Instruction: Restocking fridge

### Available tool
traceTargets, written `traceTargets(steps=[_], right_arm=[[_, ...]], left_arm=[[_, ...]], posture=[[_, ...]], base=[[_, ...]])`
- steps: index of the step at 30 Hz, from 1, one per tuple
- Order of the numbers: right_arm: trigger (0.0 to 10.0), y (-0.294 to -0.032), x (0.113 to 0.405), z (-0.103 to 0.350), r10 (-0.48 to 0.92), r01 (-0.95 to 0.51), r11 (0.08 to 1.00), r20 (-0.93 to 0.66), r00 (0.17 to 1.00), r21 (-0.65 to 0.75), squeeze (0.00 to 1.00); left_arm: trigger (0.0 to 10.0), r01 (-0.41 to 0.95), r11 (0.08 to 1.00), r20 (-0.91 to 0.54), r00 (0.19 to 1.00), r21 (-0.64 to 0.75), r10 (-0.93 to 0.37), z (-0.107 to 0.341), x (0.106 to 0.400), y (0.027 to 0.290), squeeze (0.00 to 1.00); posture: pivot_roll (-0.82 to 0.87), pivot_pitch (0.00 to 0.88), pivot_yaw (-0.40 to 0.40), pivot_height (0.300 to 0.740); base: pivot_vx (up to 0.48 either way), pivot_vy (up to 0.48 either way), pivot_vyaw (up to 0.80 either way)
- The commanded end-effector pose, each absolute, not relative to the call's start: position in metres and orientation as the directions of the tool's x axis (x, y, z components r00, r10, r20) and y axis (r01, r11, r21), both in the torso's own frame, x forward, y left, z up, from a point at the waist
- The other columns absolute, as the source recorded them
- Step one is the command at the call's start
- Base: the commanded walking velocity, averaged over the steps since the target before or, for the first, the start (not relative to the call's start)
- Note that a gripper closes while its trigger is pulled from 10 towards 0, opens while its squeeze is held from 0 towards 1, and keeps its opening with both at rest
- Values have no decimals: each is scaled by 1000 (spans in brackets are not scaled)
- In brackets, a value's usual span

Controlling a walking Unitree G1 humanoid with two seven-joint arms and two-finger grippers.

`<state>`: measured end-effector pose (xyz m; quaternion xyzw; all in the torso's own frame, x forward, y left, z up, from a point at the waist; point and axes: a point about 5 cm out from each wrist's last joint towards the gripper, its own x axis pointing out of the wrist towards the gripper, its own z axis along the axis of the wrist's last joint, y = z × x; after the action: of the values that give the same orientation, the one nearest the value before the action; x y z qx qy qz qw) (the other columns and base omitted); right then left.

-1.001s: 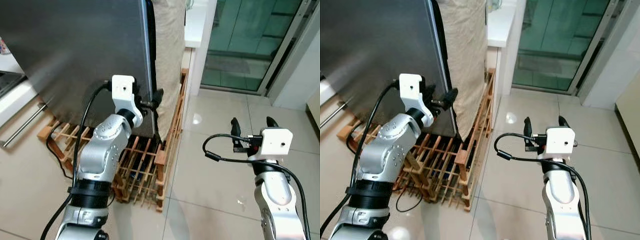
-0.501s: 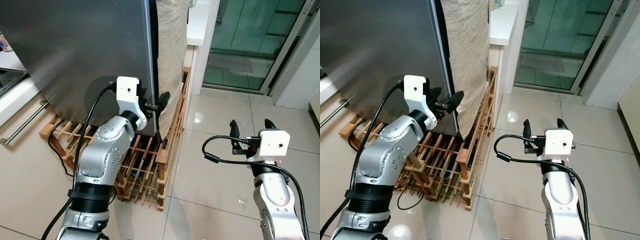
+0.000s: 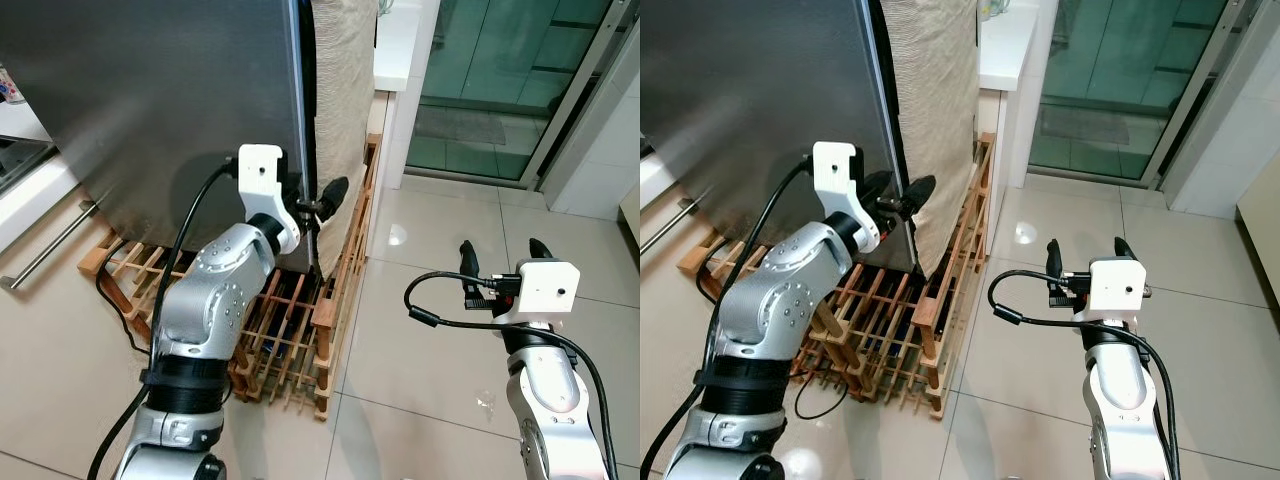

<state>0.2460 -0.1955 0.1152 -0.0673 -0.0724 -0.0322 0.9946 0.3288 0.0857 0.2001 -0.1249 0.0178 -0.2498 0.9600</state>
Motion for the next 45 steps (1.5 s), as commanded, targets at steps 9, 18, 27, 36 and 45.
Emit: traceTargets(steps=[9,18,27,36,45], right_arm=[[10000,-195,248,115,-54,74,989,154,987,-131,0],[10000,-192,253,115,-48,69,989,160,986,-130,0],[10000,-199,265,123,-74,100,986,188,979,-131,0],[10000,-192,276,128,-48,76,989,211,976,-125,0],[10000,-190,274,123,-46,70,991,197,979,-117,0]], left_arm=[[10000,469,843,41,879,-265,-476,205,342,77,0],[10000,467,858,40,882,-214,-470,198,354,52,0],[10000,668,669,170,738,-325,-653,198,344,25,0],[10000,911,268,363,376,-314,-853,232,317,-5,0],[10000,956,81,411,196,-280,-890,236,294,-8,0]], posture=[[-77,0,49,740],[-89,0,52,740],[-104,0,61,740],[-106,0,67,740],[-108,0,62,740]], base=[[0,0,0],[0,0,0],[0,0,0],[0,0,0],[0,0,0]])
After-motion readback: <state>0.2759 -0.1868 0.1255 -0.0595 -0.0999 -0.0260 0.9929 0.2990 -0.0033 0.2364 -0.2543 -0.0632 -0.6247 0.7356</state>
